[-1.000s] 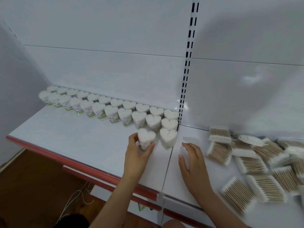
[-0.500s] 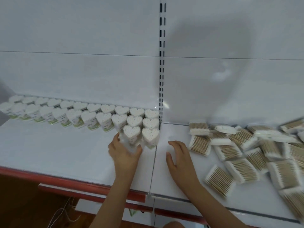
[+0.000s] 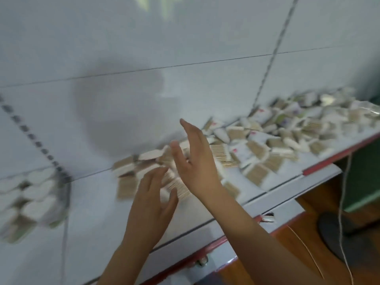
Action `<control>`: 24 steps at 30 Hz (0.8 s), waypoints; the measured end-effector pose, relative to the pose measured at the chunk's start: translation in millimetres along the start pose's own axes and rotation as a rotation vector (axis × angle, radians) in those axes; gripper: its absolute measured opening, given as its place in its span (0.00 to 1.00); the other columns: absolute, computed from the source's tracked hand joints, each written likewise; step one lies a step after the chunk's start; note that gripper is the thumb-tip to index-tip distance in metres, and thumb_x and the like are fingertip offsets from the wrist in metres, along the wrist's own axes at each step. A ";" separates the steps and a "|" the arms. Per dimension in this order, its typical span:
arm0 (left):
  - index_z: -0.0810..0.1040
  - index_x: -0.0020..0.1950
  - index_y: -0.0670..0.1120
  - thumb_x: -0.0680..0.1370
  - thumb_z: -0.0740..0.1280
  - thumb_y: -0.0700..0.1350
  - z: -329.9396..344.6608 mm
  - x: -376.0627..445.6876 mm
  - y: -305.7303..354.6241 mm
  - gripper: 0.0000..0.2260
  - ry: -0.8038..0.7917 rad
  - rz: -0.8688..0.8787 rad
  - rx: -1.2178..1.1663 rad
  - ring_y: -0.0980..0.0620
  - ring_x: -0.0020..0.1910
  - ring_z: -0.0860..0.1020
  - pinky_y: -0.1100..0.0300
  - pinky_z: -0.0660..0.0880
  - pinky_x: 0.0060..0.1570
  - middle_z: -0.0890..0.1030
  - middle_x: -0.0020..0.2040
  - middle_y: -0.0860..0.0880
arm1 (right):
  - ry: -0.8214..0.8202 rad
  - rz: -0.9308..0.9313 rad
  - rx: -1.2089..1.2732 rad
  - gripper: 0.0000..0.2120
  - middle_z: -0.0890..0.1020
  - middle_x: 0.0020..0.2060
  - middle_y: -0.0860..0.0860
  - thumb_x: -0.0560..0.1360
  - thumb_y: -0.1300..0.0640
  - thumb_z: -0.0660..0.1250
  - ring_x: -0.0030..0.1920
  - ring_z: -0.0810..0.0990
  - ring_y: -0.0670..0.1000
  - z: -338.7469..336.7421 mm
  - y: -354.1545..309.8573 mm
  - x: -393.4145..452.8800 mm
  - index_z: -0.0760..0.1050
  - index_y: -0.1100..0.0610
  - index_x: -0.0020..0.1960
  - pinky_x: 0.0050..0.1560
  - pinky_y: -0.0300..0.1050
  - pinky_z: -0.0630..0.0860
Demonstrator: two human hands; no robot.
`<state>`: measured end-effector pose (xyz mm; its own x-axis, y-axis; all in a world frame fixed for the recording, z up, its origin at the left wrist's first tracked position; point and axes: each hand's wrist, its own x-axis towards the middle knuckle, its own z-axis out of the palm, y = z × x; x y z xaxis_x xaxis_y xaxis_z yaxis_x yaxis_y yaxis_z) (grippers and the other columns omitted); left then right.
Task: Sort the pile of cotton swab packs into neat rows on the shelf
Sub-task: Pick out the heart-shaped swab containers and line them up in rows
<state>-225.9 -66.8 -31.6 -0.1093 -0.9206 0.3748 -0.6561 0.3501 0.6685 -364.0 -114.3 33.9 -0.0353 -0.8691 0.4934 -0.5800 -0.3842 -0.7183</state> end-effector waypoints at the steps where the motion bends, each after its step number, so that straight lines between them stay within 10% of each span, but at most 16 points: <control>1: 0.68 0.74 0.53 0.79 0.60 0.56 14.6 6.8 10.9 0.23 -0.017 0.020 -0.016 0.61 0.70 0.67 0.58 0.70 0.63 0.69 0.71 0.58 | 0.015 0.016 -0.004 0.26 0.69 0.72 0.48 0.81 0.46 0.59 0.73 0.63 0.45 -17.6 10.4 3.7 0.63 0.55 0.76 0.71 0.35 0.59; 10: 0.71 0.70 0.52 0.78 0.59 0.56 194.4 64.6 127.8 0.22 -0.168 0.174 -0.104 0.61 0.67 0.68 0.58 0.71 0.63 0.72 0.67 0.55 | 0.134 0.142 -0.178 0.26 0.68 0.73 0.49 0.82 0.46 0.60 0.74 0.62 0.45 -217.0 153.8 24.6 0.62 0.54 0.77 0.70 0.31 0.54; 24: 0.80 0.65 0.48 0.76 0.58 0.52 371.0 139.4 219.9 0.21 -0.136 0.124 0.184 0.42 0.67 0.72 0.40 0.70 0.62 0.77 0.67 0.48 | -0.073 0.298 -0.572 0.36 0.71 0.69 0.56 0.73 0.46 0.72 0.69 0.69 0.59 -371.1 402.0 84.1 0.63 0.54 0.77 0.73 0.58 0.63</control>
<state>-662.4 -182.4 -70.6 -0.2881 -0.8919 0.3486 -0.7552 0.4354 0.4900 -902.1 -226.2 -31.4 -0.2178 -0.9394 0.2645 -0.8967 0.0856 -0.4343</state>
